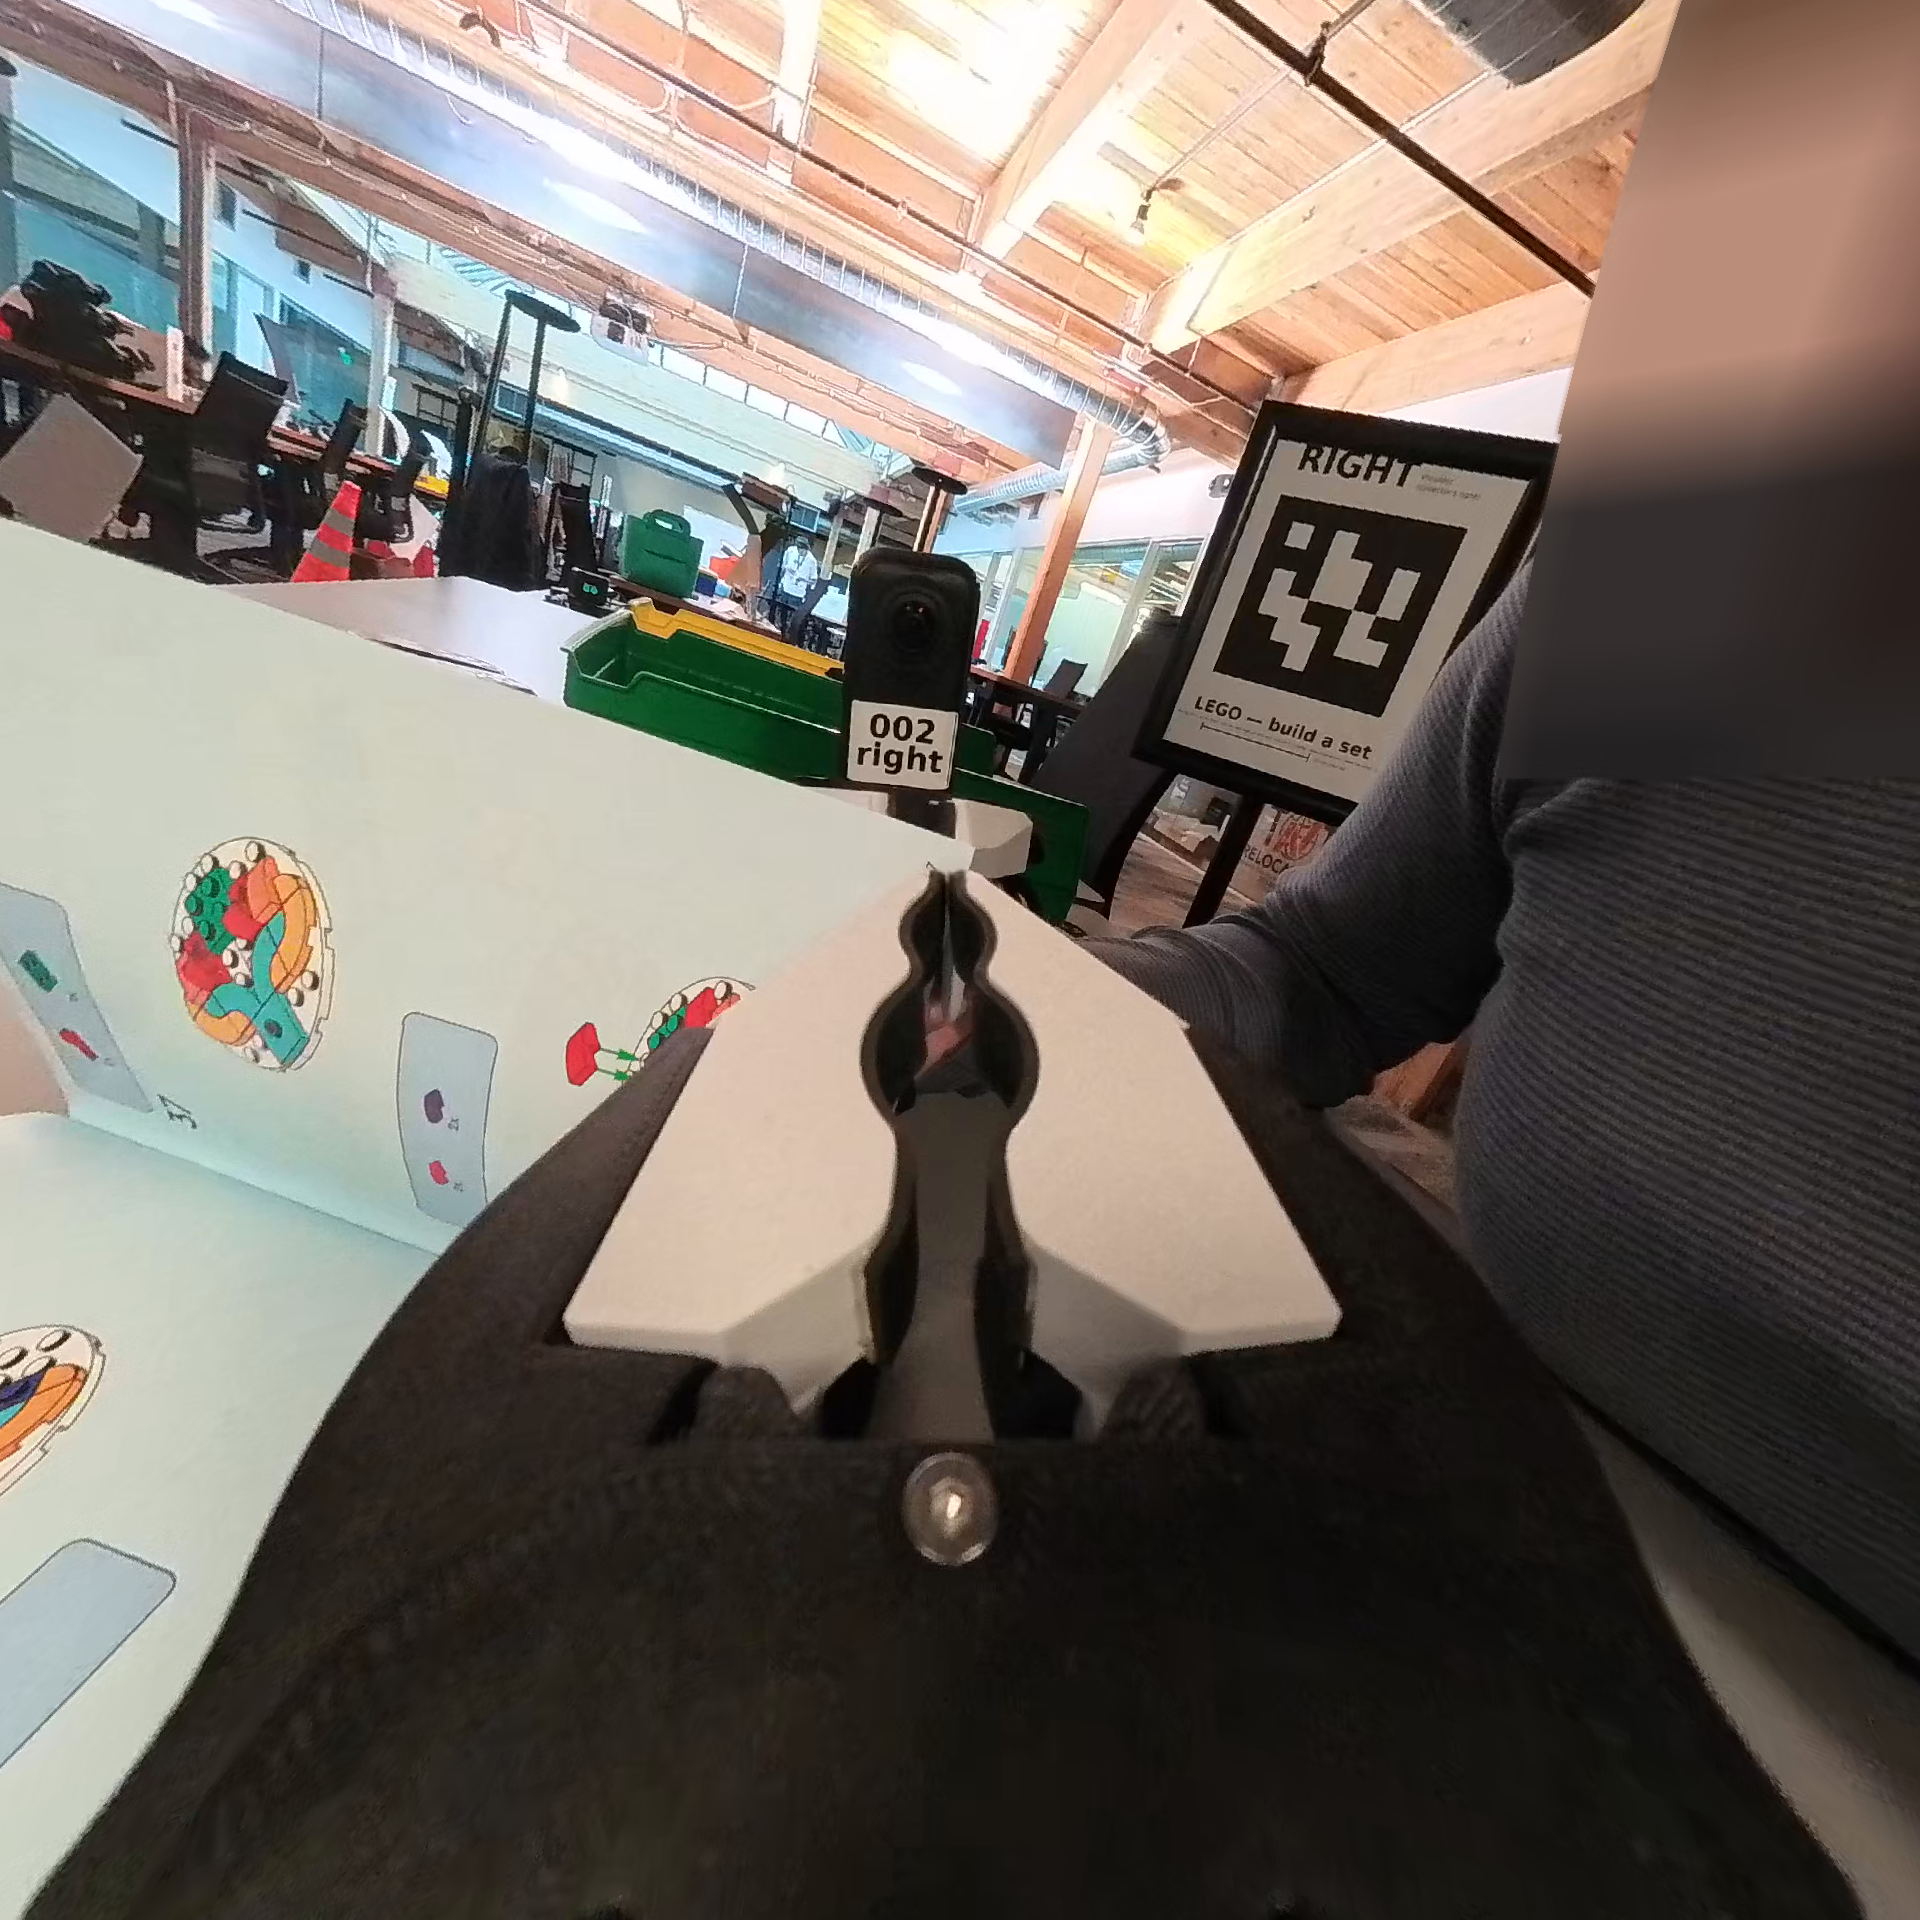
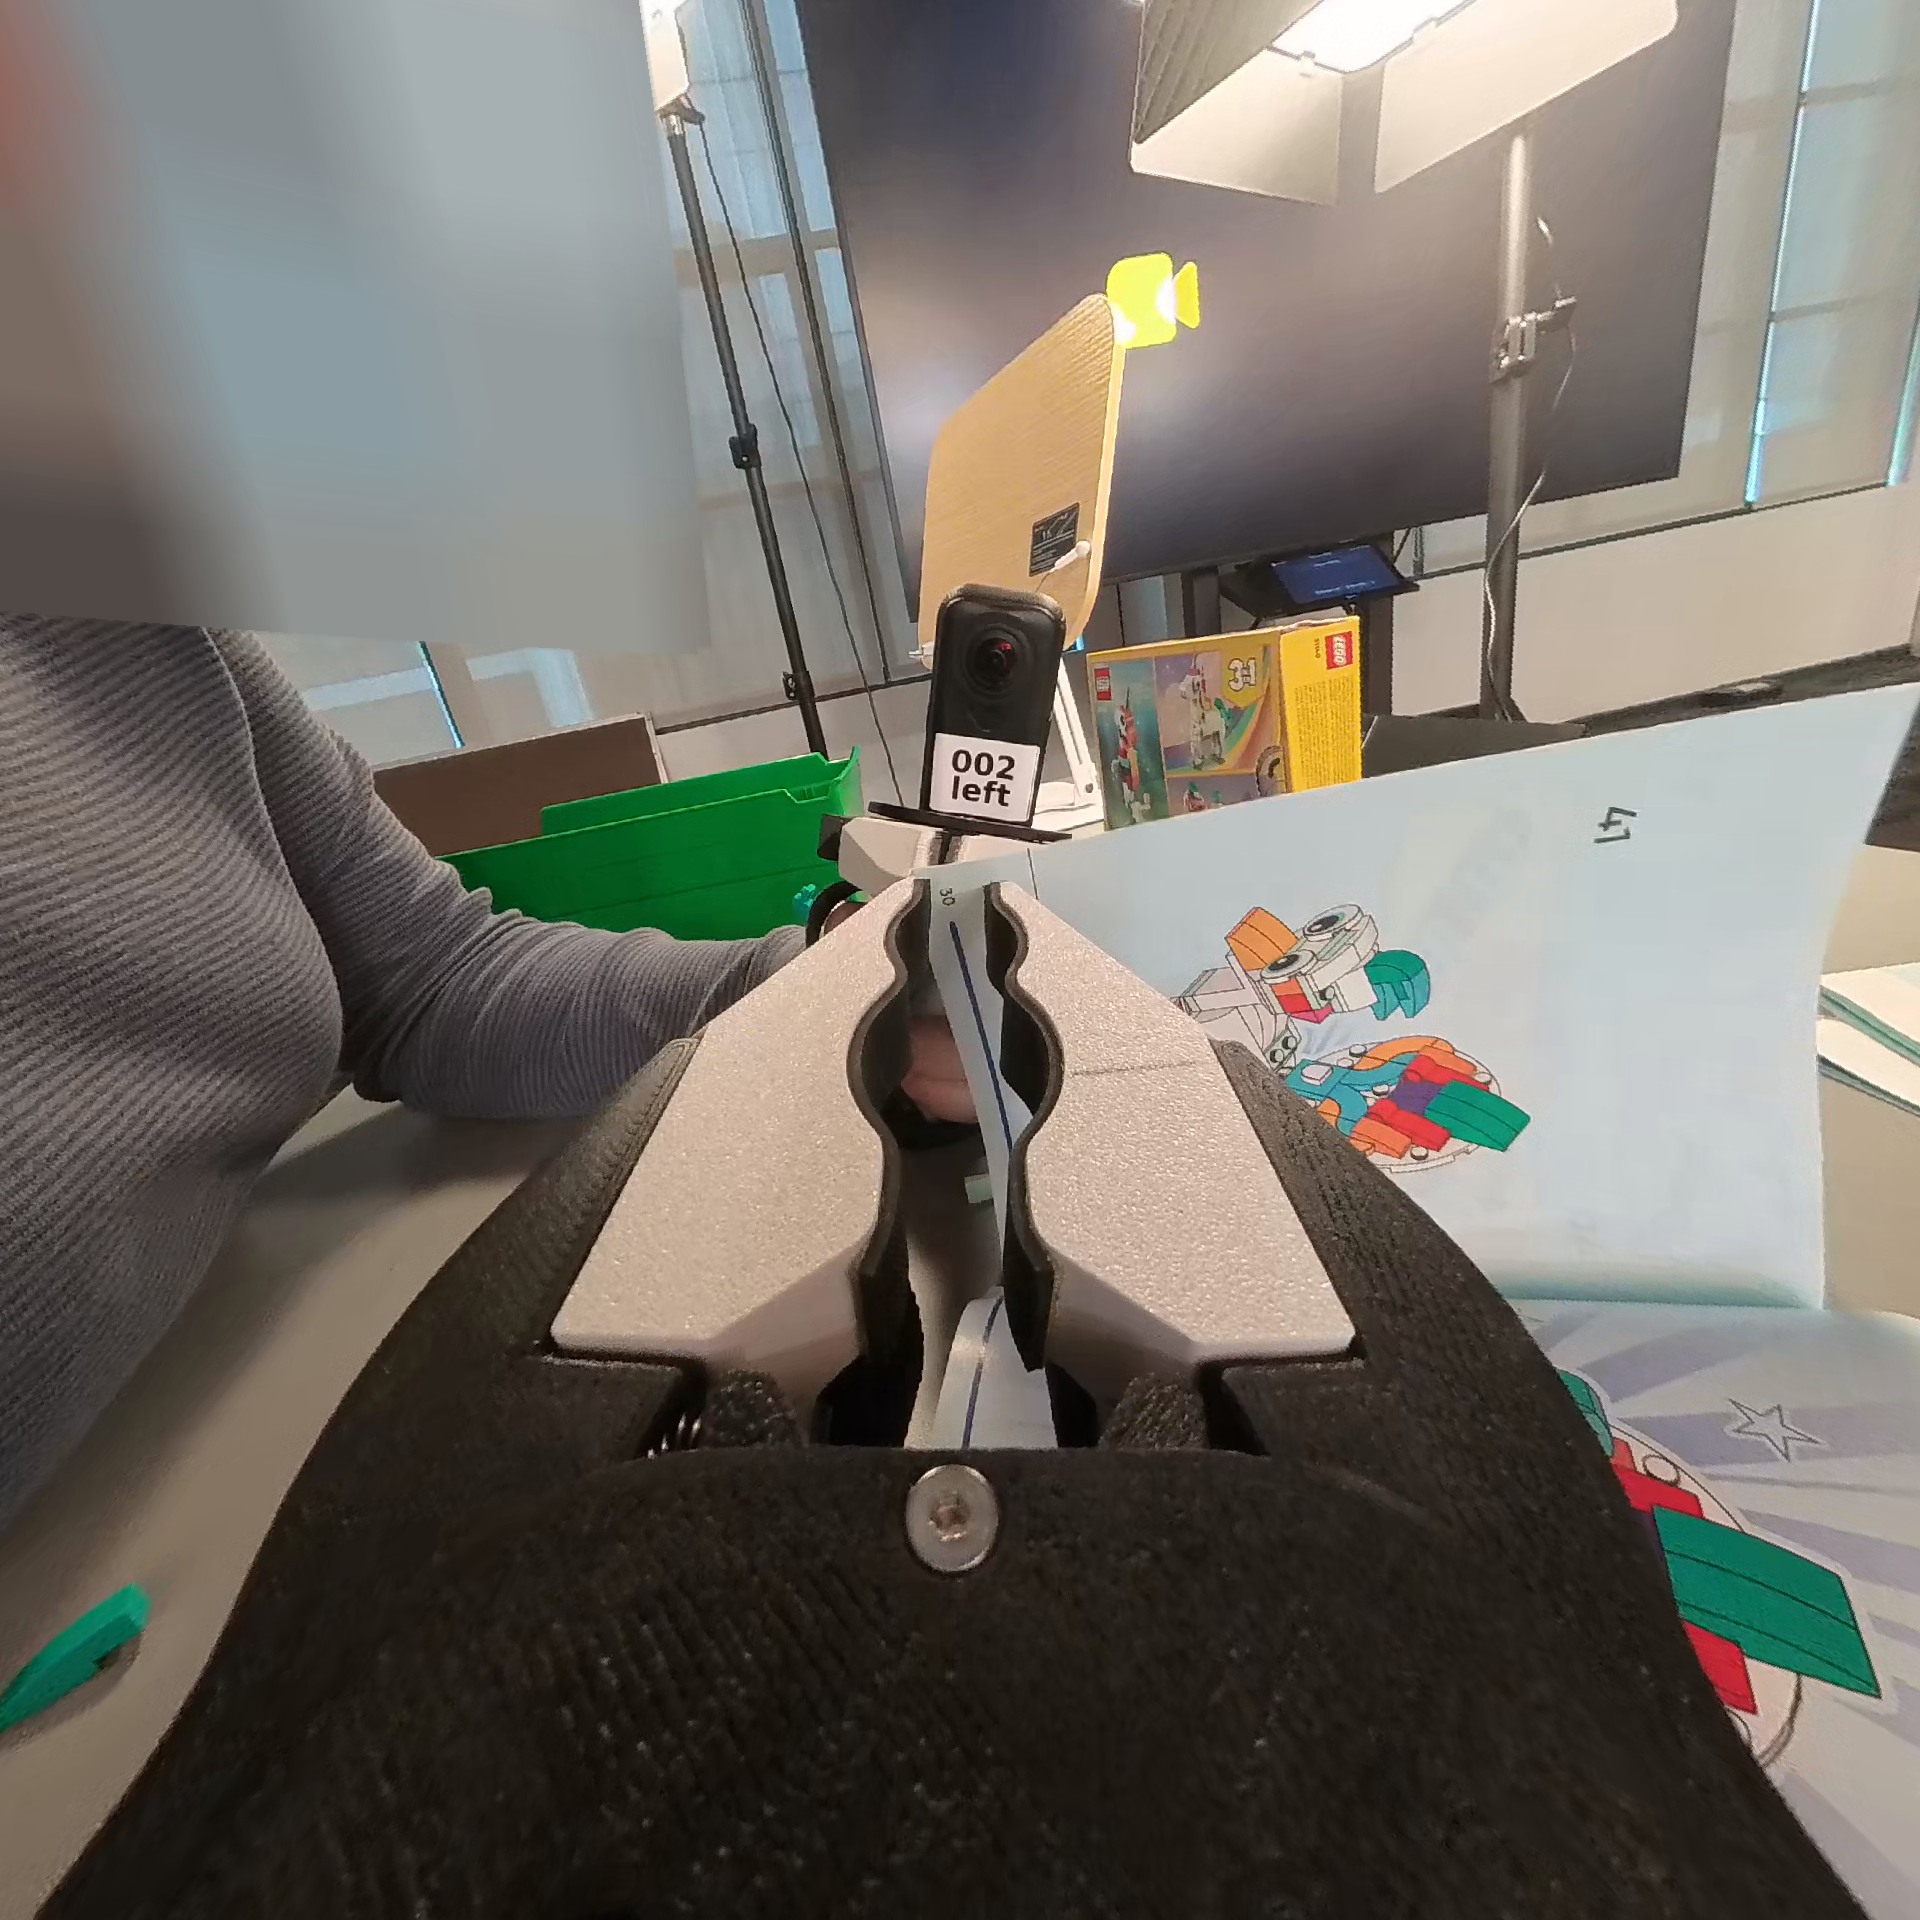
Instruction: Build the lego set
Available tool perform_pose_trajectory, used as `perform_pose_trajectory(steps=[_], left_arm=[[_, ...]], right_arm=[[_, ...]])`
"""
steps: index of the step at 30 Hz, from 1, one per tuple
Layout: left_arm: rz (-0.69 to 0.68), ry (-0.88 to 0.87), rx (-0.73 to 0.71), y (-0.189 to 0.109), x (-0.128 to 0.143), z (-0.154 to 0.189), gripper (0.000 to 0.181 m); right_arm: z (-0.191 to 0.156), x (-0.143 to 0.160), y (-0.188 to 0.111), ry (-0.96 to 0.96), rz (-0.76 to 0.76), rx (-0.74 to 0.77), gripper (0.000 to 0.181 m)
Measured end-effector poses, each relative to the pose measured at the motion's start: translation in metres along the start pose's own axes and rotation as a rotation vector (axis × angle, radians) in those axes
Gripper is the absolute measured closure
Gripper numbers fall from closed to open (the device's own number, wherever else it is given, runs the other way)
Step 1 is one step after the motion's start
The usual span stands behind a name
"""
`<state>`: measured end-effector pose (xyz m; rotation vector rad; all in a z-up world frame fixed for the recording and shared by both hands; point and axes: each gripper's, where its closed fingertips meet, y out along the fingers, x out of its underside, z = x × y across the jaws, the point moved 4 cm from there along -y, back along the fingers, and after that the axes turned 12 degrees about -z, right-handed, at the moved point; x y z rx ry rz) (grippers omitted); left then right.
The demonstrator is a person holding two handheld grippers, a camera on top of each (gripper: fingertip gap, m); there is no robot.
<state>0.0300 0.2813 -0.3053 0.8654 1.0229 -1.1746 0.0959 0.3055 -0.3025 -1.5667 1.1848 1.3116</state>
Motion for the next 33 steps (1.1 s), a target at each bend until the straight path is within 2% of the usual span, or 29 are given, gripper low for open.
perform_pose_trajectory(steps=[5,14,20,33], left_arm=[[0.001,-0.001,0.009,0.0008,0.0000,0.0008,0.172],[-0.001,-0.003,0.005,0.0009,0.0001,0.0004,0.175],[-0.001,0.008,0.005,0.0018,0.0002,0.0013,0.181],[0.001,0.003,0.000,0.0019,0.0000,0.0005,0.181]], right_arm=[[-0.0002,-0.0004,-0.0003,0.003,0.004,-0.005,0.172],[-0.0009,-0.0001,0.0005,0.005,0.001,-0.012,0.171],[-0.0006,0.0000,0.0005,0.006,0.000,-0.009,0.173],[-0.0018,0.0001,0.0008,0.018,0.002,-0.027,0.181]])
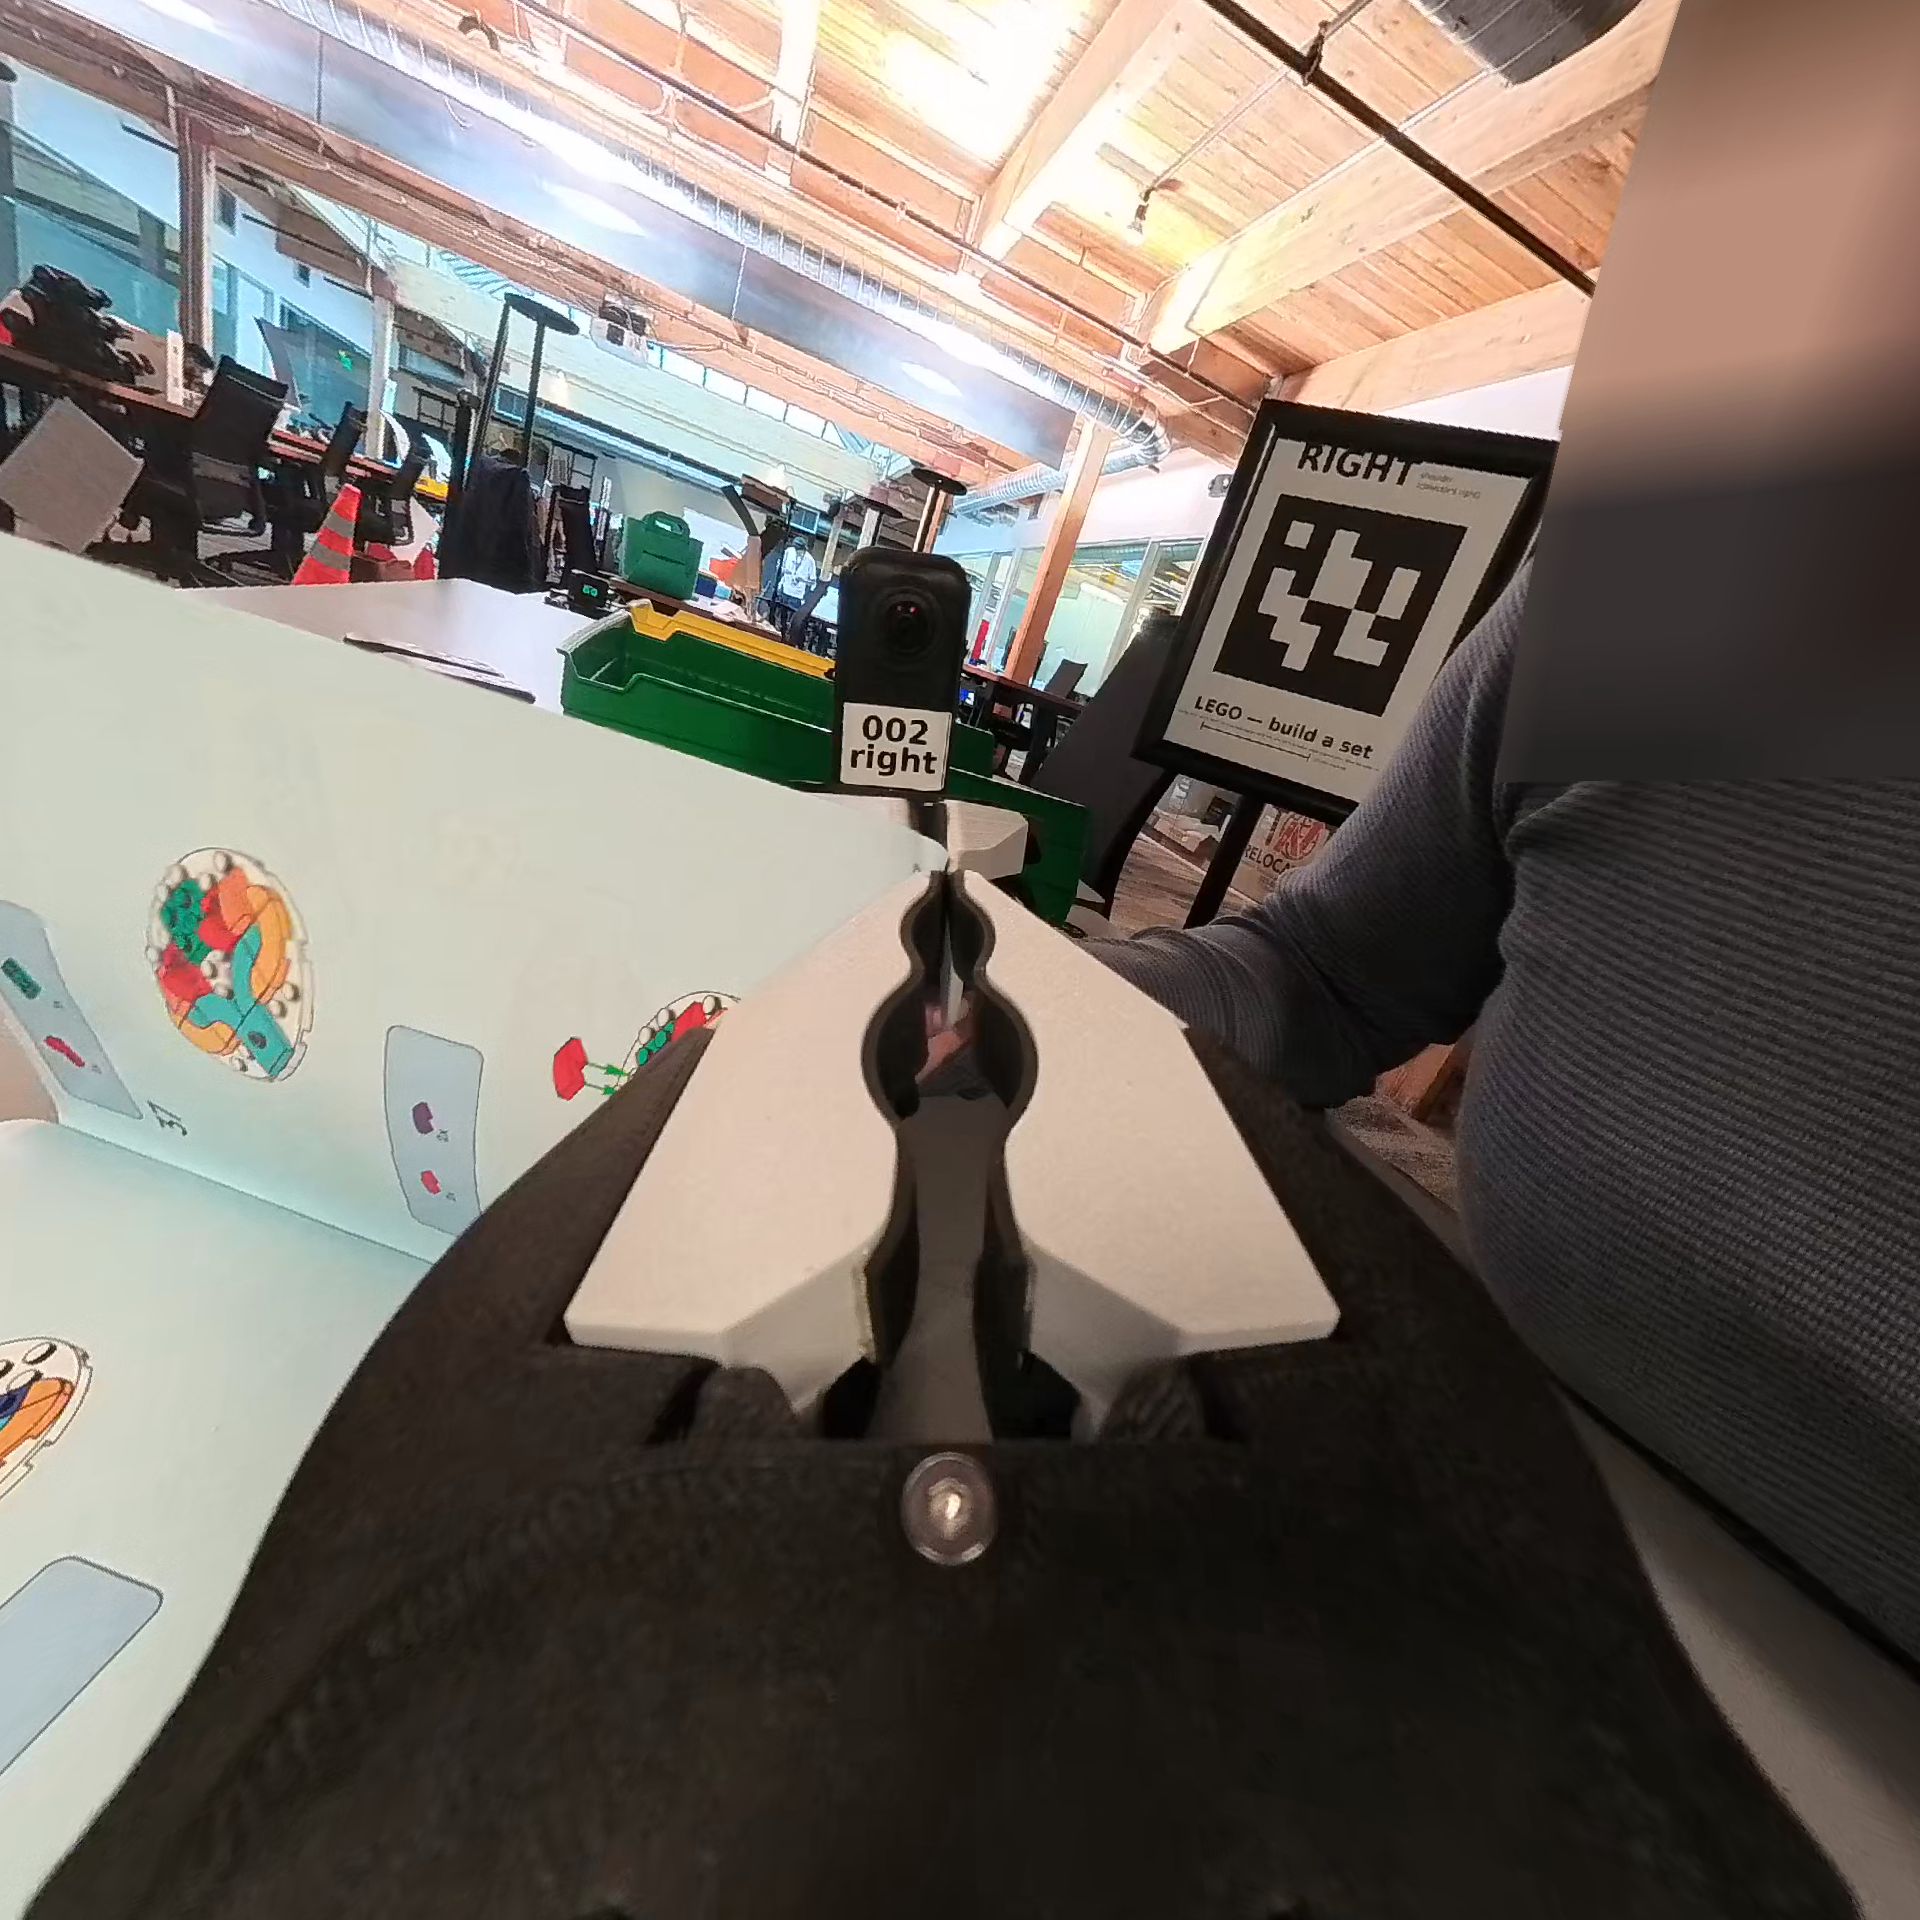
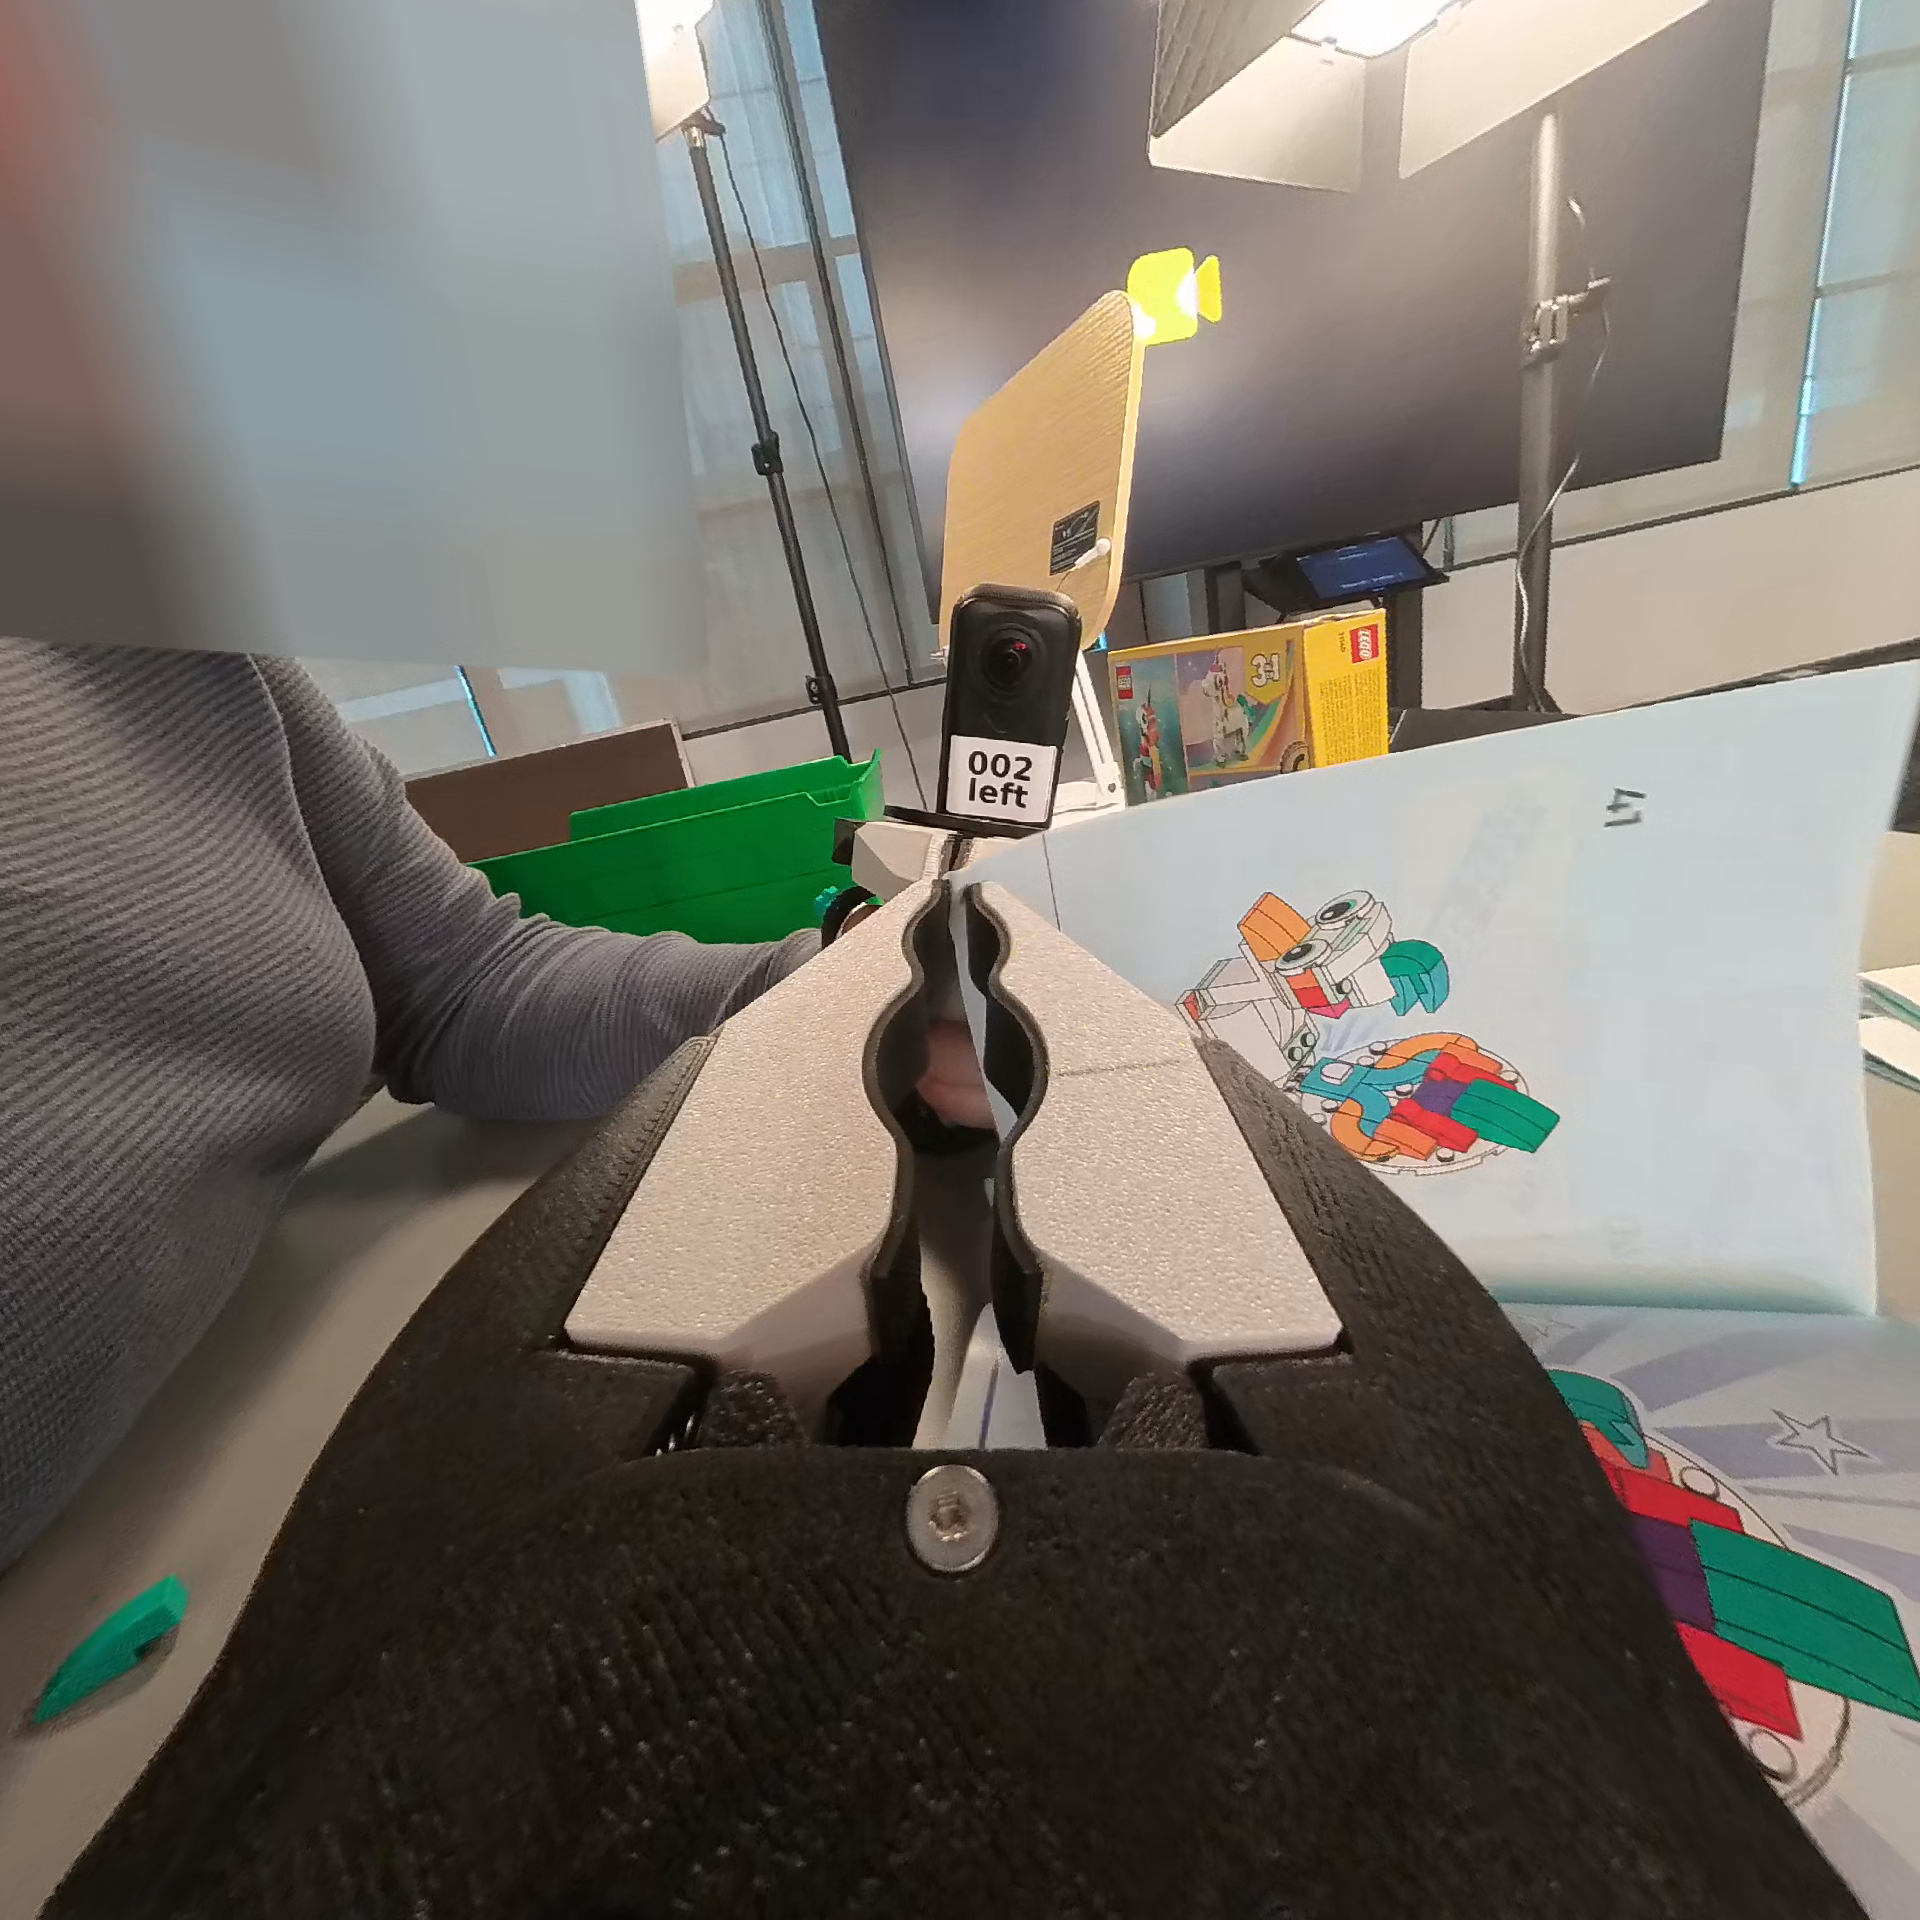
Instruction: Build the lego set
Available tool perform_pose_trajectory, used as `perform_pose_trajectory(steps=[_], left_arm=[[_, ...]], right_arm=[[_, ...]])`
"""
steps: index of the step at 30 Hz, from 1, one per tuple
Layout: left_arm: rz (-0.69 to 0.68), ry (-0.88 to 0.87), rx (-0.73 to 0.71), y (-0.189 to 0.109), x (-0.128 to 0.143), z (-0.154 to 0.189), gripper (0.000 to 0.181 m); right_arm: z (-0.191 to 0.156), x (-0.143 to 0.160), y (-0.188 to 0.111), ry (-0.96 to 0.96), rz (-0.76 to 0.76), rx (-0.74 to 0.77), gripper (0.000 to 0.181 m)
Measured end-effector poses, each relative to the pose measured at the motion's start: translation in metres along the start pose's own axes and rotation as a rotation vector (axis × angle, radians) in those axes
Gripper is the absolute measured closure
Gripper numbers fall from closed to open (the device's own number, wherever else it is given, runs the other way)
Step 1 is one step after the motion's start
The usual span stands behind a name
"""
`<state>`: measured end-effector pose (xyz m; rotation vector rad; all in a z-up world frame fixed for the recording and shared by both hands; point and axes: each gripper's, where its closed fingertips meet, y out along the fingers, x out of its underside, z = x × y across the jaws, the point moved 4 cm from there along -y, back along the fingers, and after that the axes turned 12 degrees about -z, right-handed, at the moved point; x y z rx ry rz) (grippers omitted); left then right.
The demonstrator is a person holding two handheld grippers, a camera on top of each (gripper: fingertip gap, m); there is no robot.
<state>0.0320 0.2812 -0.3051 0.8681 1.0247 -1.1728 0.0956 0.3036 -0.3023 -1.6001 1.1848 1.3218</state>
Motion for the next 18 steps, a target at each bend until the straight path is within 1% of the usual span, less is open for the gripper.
perform_pose_trajectory(steps=[7,13,16,18], left_arm=[[-0.020,0.015,0.011,0.0011,0.0013,0.0025,0.181],[0.020,0.055,-0.072,-0.0025,-0.0031,-0.0013,0.181],[0.036,0.071,-0.068,-0.0036,-0.0053,0.0008,0.174],[0.039,0.062,-0.053,-0.0032,-0.0049,0.0011,0.173]], right_arm=[[0.0025,-0.0017,-0.0026,0.023,0.012,0.005,0.181],[0.0019,-0.0014,-0.0025,0.018,0.013,0.002,0.181],[0.0006,-0.0007,-0.0013,0.006,0.005,0.000,0.181],[-0.0004,0.0003,0.0001,-0.005,-0.005,0.000,0.181]])
